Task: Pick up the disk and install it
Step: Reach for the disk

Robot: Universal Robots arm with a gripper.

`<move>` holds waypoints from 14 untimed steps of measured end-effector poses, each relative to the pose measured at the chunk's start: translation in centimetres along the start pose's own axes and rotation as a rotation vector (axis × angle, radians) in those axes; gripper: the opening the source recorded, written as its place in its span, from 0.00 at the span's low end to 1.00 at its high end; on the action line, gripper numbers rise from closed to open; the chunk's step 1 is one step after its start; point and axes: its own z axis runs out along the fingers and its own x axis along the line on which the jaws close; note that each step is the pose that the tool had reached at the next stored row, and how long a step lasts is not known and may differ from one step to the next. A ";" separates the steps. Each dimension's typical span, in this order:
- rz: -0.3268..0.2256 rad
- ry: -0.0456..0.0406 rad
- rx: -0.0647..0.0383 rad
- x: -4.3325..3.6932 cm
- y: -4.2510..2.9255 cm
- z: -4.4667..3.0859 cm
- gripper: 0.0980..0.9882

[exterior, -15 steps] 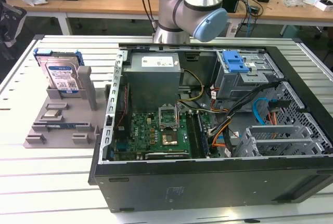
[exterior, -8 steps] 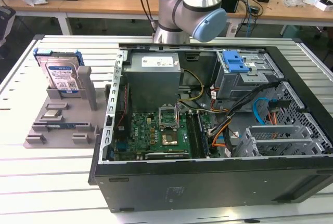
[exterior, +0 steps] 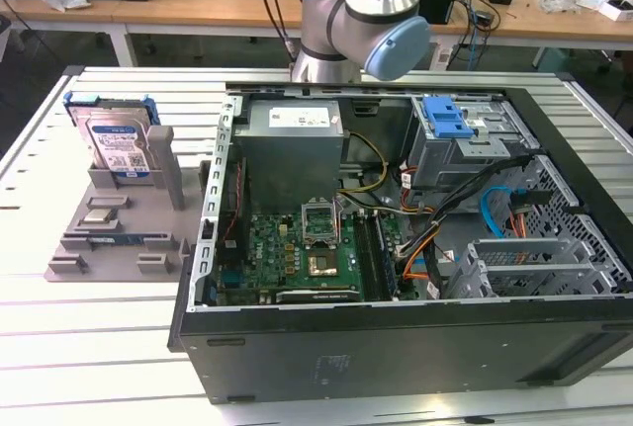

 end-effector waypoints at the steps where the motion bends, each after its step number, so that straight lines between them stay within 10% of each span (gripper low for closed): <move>1: 0.000 0.0000 0.000 0.29 -0.02 -0.01 0.01; 14: 0.000 -0.0002 0.001 2.00 0.38 0.01 0.01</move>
